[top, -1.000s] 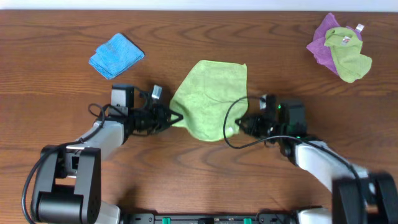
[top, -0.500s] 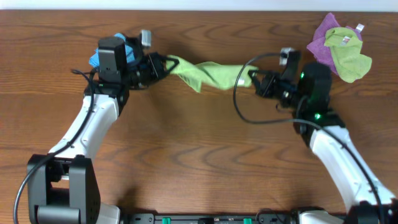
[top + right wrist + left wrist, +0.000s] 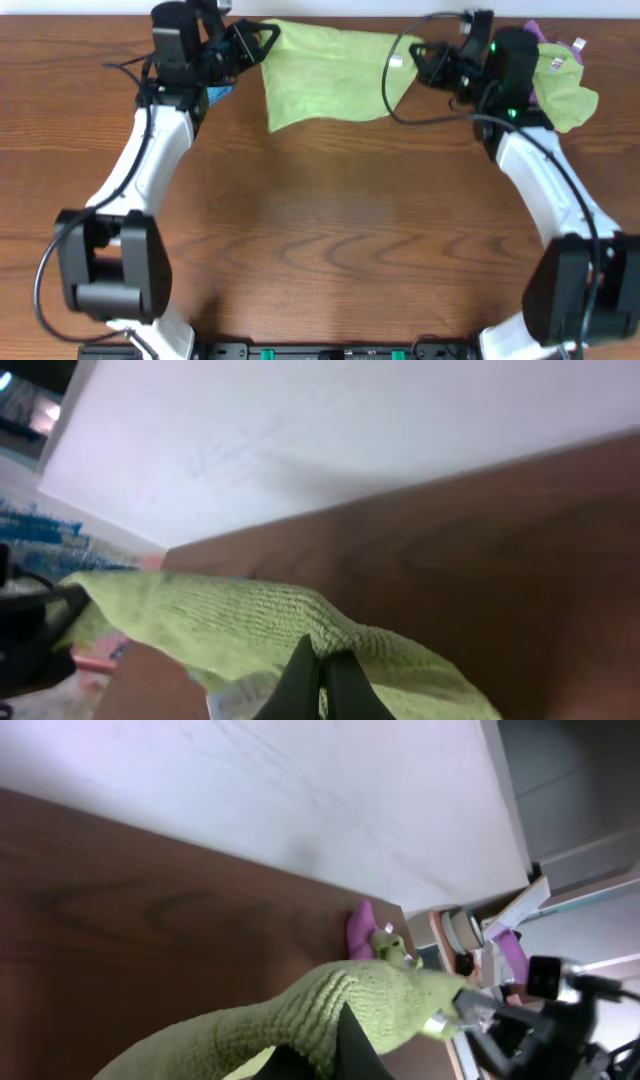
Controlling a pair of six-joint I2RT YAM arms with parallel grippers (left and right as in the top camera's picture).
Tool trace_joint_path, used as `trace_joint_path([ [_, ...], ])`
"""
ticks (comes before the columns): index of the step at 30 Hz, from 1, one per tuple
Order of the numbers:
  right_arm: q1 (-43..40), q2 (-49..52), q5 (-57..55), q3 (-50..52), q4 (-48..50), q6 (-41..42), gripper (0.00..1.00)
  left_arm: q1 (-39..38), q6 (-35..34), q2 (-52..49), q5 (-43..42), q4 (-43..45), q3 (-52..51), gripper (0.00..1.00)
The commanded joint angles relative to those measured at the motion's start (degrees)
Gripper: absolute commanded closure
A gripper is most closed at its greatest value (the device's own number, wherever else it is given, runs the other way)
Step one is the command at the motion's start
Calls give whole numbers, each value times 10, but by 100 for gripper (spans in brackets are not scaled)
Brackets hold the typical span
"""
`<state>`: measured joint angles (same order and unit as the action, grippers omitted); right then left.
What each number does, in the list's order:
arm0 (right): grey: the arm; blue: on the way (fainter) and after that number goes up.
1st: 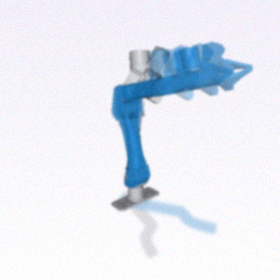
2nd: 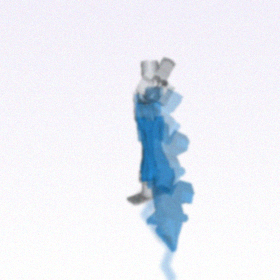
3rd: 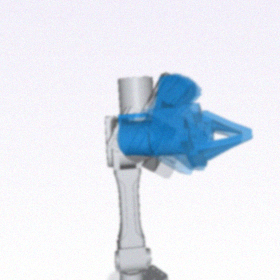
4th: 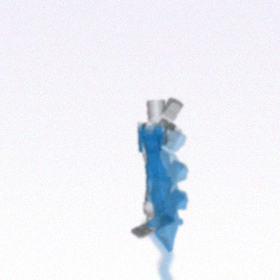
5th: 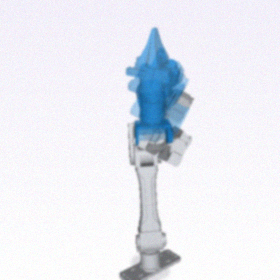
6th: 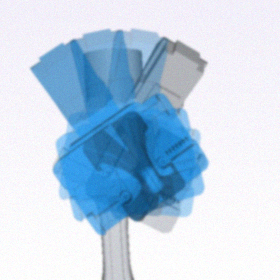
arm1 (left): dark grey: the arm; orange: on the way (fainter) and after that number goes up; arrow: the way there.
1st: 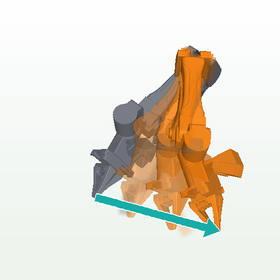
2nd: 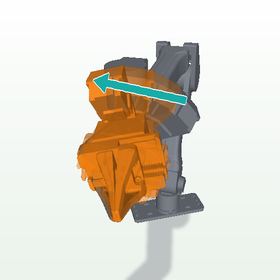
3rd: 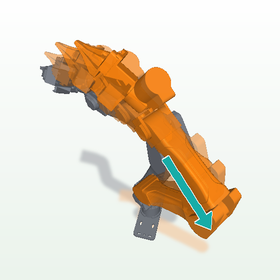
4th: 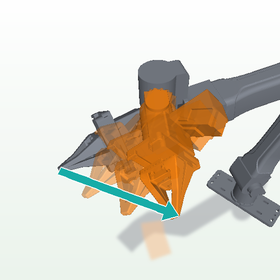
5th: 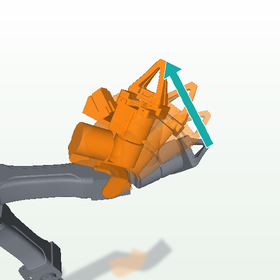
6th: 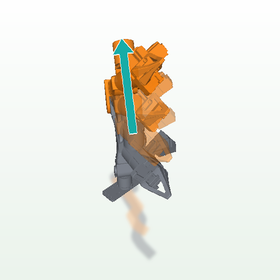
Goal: Fold the cloth
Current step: 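Lift the towel with both grippers and carry it forward, then lay the towel back down, folding it in half toward the robot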
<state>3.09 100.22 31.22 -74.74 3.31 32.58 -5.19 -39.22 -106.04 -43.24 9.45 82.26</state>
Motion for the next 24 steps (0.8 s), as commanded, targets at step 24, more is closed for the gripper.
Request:
trace_joint_path([
  [24,10,87,3,-176,-386,-151,99,39,306,-90,-132,-435,124,94],
])
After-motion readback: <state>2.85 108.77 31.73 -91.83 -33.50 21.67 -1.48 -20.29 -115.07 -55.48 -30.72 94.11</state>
